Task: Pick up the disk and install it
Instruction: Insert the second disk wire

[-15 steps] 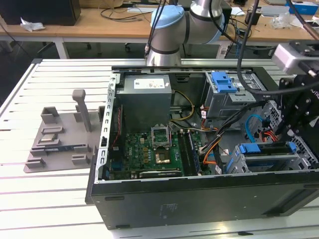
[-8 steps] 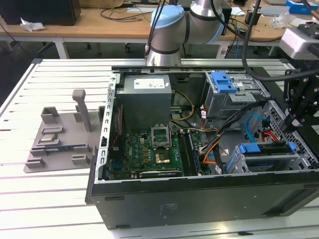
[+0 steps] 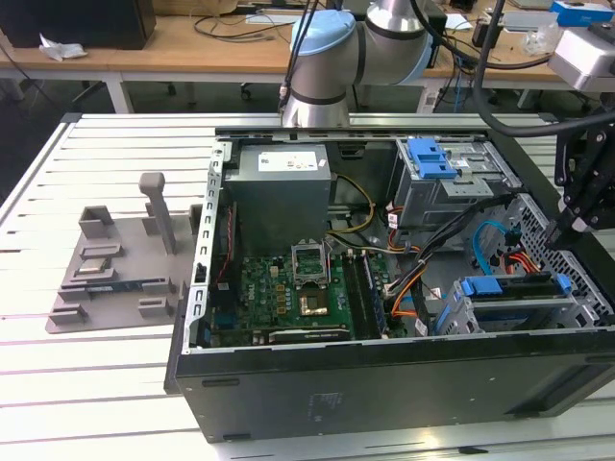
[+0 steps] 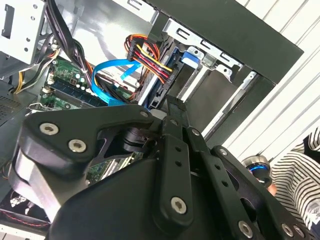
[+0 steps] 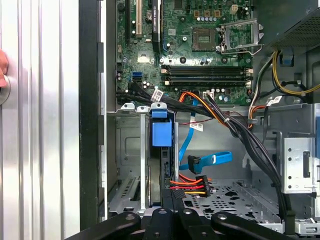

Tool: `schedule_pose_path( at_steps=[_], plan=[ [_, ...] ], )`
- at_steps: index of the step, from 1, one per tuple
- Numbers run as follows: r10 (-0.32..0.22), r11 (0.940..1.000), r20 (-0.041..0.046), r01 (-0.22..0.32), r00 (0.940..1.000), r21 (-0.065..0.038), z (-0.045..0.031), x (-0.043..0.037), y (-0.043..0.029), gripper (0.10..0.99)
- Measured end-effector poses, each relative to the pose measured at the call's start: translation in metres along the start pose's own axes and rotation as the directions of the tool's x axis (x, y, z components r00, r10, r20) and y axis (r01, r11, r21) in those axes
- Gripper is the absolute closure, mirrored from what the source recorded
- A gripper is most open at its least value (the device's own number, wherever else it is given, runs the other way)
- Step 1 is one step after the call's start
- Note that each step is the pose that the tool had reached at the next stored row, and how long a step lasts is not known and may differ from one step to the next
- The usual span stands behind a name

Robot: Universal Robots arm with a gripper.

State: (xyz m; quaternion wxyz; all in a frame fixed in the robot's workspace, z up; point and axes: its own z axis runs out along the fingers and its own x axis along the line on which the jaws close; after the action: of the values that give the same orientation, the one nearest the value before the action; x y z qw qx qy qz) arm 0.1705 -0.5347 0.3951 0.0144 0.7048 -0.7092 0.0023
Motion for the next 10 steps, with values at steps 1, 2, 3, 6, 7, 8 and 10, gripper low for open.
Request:
schedule_pose_path(
  at_steps=[1,2,3,6,7,8,10],
  plan=[
    [0.0,1.0,0.0,0.0,1.0,0.0,0.0,0.0,0.0,0.98],
    [0.0,1.0,0.0001,0.0,1.0,0.0,0.0,0.0,0.0,0.98],
    [0.0,1.0,0.0001,0.0,1.0,0.0,0.0,0.0,0.0,0.98],
    [0.0,1.0,0.0002,0.0,1.0,0.0,0.0,0.0,0.0,0.98],
    [0.0,1.0,0.0003,0.0,1.0,0.0,0.0,0.0,0.0,0.98],
    [0.0,1.0,0.0003,0.0,1.0,0.0,0.0,0.0,0.0,0.973],
    [0.0,1.0,0.0004,0.0,1.0,0.0,0.0,0.0,0.0,0.914]
  ],
)
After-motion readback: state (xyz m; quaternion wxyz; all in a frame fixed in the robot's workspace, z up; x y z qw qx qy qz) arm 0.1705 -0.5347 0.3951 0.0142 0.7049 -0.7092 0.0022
